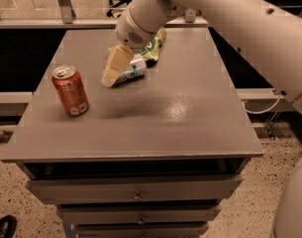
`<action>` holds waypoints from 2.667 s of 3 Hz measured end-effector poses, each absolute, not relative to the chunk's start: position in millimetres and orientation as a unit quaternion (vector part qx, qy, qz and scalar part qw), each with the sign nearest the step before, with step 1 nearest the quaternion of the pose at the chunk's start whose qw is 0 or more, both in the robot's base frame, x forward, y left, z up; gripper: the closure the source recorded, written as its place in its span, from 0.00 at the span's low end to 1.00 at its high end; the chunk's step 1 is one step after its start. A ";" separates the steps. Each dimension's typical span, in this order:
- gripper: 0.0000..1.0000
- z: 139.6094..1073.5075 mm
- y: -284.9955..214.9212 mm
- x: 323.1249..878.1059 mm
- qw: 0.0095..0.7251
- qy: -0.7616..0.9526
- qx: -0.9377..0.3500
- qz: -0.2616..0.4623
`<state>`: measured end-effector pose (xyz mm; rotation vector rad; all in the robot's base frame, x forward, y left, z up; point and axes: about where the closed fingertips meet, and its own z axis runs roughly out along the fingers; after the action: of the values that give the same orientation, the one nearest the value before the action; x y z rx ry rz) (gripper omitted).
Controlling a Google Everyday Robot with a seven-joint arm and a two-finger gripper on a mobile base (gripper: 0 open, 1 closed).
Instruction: Place 7up can upright
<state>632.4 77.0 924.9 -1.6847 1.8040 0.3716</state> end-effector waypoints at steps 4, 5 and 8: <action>0.00 872.6 77.4 678.0 0.235 0.693 -0.677 0.071; 0.00 868.0 70.1 674.1 0.202 0.672 -0.709 0.074; 0.16 846.9 69.9 670.7 0.158 0.657 -0.731 0.089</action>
Offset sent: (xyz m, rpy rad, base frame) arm 0.0462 0.0263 -0.0534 -0.1303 0.0272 -0.0599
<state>670.7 69.9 846.9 -2.0924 1.8808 0.2558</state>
